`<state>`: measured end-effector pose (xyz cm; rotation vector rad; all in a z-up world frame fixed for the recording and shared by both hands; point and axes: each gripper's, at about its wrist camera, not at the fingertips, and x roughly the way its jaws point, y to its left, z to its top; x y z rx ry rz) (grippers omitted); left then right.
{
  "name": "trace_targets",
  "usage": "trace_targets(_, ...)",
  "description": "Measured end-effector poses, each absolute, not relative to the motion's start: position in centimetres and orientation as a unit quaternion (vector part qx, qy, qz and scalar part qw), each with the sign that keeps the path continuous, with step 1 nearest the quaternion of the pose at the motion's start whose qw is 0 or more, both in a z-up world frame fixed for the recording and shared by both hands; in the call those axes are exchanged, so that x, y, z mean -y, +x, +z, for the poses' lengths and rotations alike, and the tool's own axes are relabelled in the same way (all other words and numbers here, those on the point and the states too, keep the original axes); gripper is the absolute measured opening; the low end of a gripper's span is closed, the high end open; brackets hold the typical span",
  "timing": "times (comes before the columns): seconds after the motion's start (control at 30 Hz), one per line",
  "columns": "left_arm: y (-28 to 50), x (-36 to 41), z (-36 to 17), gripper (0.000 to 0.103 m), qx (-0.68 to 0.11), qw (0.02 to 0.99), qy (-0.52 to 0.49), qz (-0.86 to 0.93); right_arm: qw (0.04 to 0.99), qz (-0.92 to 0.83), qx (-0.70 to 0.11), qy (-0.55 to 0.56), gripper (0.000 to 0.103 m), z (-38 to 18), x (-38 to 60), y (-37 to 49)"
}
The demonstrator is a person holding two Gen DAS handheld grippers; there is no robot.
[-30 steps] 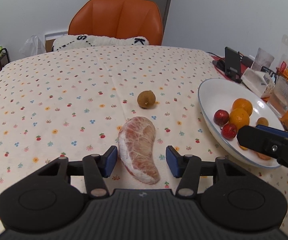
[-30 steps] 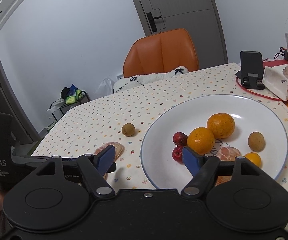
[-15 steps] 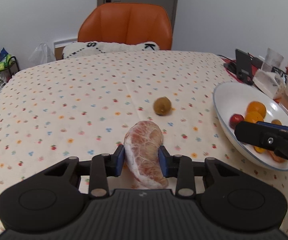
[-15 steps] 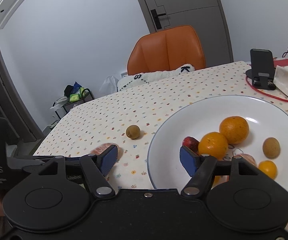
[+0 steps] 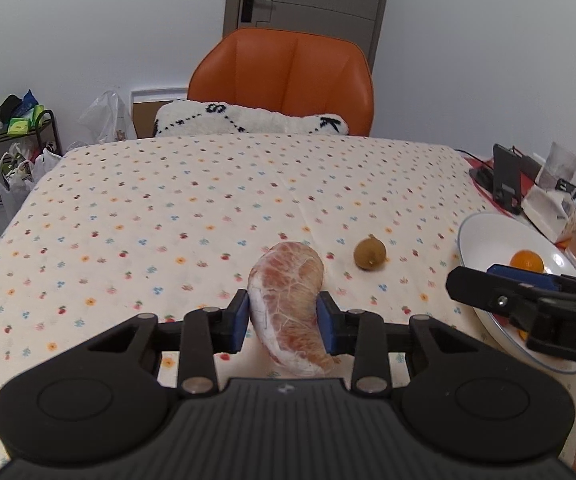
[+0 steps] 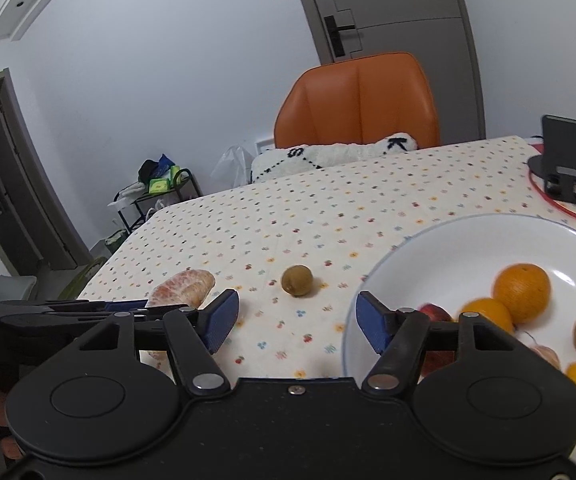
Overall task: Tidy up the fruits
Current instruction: 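Grasp the last brown kiwi with the right gripper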
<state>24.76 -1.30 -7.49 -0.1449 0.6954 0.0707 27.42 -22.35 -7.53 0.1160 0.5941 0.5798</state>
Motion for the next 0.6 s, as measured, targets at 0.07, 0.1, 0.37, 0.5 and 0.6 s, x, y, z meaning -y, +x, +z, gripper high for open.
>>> trace_targets(0.07, 24.8, 0.9, -7.4, 0.034, -0.338, 0.937, -0.073, 0.036, 0.913, 0.286, -0.287, 0.05, 0.062, -7.5, 21.7, 27.8)
trace_targets(0.1, 24.8, 0.7, -7.3, 0.034, -0.338, 0.938, -0.074, 0.037, 0.912, 0.287, -0.288, 0.047, 0.061, -7.5, 21.3, 28.1)
trace_targets(0.37, 25.1, -1.2, -7.3, 0.034, -0.333, 0.938, -0.085, 0.05, 0.91, 0.293, -0.294, 0.021, 0.058, -7.8, 19.0, 29.9)
trace_targets(0.5, 25.3, -1.9, -7.3, 0.034, -0.332, 0.937, -0.091, 0.057, 0.909, 0.288, -0.299, 0.007, 0.058, -8.1, 18.0, 30.9)
trace_targets(0.6, 25.5, -2.3, -7.4, 0.034, -0.332, 0.937, -0.092, 0.06, 0.909, 0.286, -0.304, -0.008, 0.057, -8.5, 17.1, 31.6)
